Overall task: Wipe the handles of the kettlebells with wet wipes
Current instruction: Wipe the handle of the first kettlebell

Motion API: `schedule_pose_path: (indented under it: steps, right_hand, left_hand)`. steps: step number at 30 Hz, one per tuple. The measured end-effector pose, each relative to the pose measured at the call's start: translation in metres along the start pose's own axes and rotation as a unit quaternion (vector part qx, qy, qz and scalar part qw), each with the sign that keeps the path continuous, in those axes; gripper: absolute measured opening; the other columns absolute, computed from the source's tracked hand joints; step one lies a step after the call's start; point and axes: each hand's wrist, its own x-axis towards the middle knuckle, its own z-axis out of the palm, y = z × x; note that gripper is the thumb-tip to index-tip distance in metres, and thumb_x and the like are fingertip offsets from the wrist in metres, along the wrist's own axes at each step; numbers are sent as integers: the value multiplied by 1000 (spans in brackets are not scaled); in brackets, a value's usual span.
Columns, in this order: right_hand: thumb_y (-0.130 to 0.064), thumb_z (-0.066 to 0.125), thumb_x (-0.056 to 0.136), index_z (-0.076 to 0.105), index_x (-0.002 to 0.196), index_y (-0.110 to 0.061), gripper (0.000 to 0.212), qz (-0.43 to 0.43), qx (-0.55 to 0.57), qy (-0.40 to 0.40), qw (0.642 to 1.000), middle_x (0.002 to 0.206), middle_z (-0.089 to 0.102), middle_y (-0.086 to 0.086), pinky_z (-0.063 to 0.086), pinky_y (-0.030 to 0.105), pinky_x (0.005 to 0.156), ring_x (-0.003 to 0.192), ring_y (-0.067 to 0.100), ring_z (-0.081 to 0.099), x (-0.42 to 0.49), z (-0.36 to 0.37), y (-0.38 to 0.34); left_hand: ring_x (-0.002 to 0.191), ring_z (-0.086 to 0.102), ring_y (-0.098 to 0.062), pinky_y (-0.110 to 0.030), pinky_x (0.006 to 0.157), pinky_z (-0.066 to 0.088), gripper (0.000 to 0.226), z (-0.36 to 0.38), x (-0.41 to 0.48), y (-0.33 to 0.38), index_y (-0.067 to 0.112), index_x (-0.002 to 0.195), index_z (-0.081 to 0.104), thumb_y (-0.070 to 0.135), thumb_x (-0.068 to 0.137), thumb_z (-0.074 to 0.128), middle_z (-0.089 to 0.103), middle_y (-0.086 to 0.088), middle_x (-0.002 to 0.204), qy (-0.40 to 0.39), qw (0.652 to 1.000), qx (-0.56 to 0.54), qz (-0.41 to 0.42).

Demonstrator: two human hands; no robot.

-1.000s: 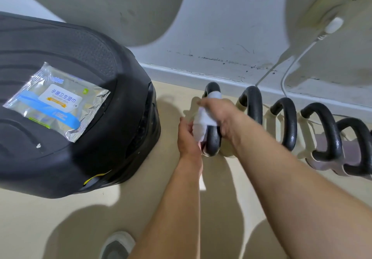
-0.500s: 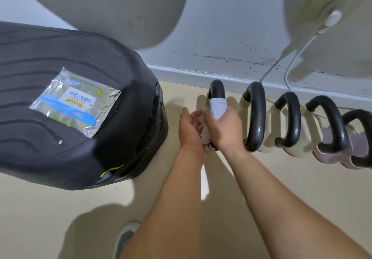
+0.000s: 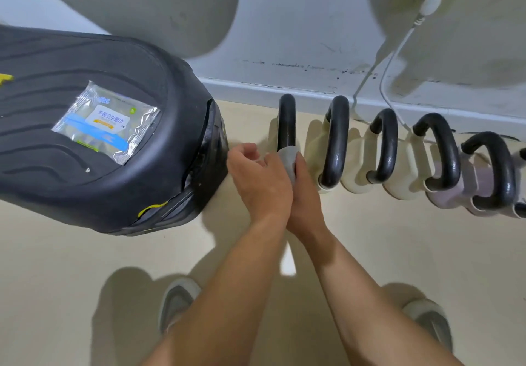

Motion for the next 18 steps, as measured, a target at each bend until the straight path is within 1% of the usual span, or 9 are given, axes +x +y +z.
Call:
schedule_pose_path:
  steps: [2,4,6,8,9,10,11,14,18]
  right_hand:
    - [-65,51,82,54,134,-24,66,-24,-24,-13,999,116,71,-11,57,27,86,105,4,68,-9,-7,15]
    - [-54,46,102,62,125,-13,50,-25,18,-30,999,104,73,-3,59,23,79,98,9,71,-13,-13,17]
    - [-45,45,107,67,118,-8,44,-1,98,-37,994,95,71,7,59,22,75,92,14,70,-19,-19,17]
    - [-37,50,107,70,118,-9,35,39,137,-23,990,103,72,4,56,20,82,100,11,70,-17,-18,22]
    - [-26,54,106,67,126,-10,28,33,137,-4,990,110,73,-1,54,15,85,104,4,70,-18,-19,23]
    - [-12,58,104,60,137,-9,33,53,191,3,980,117,72,-5,51,11,87,108,-3,68,-17,-19,26]
    - [1,60,100,52,144,-8,46,54,181,26,982,124,70,-4,50,10,90,112,-5,66,-16,-21,34]
    - [17,55,93,49,149,-10,62,99,209,56,971,132,69,6,54,25,101,120,8,67,-13,-22,45]
    - [9,50,89,61,136,-16,54,178,201,139,953,109,77,-8,56,36,101,105,7,71,-12,-6,56]
  left_hand:
    - [88,60,-1,-10,68,41,21,0,-16,-10,22,110,54,21,90,60,60,7,108,-41,999,22,-14]
    - [93,62,-4,-6,68,38,20,3,-23,-21,22,112,54,23,93,60,62,12,105,-65,997,27,-24]
    - [88,59,1,-6,71,39,22,6,-30,-28,26,115,50,26,95,59,58,19,100,-87,995,39,-32]
    - [86,60,1,-15,80,48,23,11,-35,-34,28,115,50,29,95,60,61,18,98,-116,991,61,-28]
    - [90,63,-4,-23,85,51,27,14,-34,-37,27,119,53,30,94,62,65,14,102,-126,989,68,-24]
    - [94,66,-9,-29,89,53,31,17,-31,-39,26,121,55,32,92,63,67,10,106,-133,989,69,-22]
    - [96,66,-12,-32,90,54,32,20,-26,-42,25,120,56,31,91,65,68,8,107,-136,988,67,-21]
    - [94,66,-13,-32,86,55,34,29,-8,-47,19,115,57,33,87,70,68,4,104,-149,987,43,-31]
    - [76,62,3,-9,63,48,48,45,6,-50,21,106,55,38,72,85,64,13,88,-128,991,34,-2]
